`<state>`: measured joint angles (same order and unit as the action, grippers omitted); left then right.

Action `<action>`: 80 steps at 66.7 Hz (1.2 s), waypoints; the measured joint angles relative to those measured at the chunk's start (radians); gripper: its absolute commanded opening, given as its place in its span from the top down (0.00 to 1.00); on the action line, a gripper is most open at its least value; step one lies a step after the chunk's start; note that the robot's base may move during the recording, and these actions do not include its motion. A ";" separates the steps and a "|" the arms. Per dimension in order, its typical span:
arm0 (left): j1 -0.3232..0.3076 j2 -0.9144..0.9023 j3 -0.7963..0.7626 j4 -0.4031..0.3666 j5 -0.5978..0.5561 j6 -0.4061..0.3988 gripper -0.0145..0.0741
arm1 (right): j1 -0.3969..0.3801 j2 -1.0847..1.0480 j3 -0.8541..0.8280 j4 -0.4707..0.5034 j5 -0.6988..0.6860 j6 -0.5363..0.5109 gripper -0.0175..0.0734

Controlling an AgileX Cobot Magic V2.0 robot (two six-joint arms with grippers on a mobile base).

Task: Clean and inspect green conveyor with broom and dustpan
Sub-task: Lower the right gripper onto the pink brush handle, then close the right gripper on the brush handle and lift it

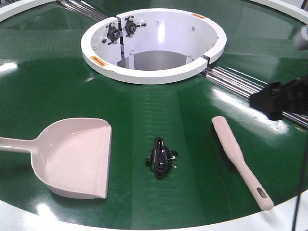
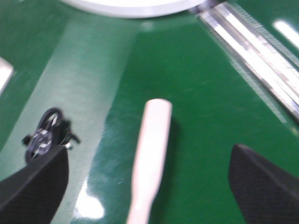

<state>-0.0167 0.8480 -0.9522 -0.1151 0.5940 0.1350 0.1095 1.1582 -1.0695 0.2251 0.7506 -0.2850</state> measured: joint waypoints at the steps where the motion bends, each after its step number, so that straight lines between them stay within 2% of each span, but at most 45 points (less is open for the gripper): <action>1: 0.000 0.000 0.000 0.000 0.000 0.000 0.19 | 0.009 0.021 -0.010 -0.006 0.007 0.005 0.12; 12: 0.000 0.000 0.000 0.000 0.003 0.000 0.19 | 0.080 0.192 -0.129 -0.109 0.069 0.140 0.13; 20: 0.000 0.000 0.000 0.000 0.014 0.000 0.19 | 0.085 0.340 -0.225 -0.156 0.166 0.205 0.13; 30: 0.000 0.000 0.000 0.000 0.036 0.000 0.19 | 0.085 0.506 -0.347 -0.165 0.297 0.245 0.14; 47: 0.000 0.000 0.000 0.000 0.051 0.000 0.19 | 0.085 0.709 -0.476 -0.165 0.389 0.268 0.15; 80: 0.000 0.000 0.000 0.000 0.084 0.000 0.19 | 0.085 0.852 -0.492 -0.196 0.390 0.271 0.16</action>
<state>-0.0167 0.8480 -0.9522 -0.1151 0.6782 0.1350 0.1949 2.0101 -1.5612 0.0296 1.1407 -0.0138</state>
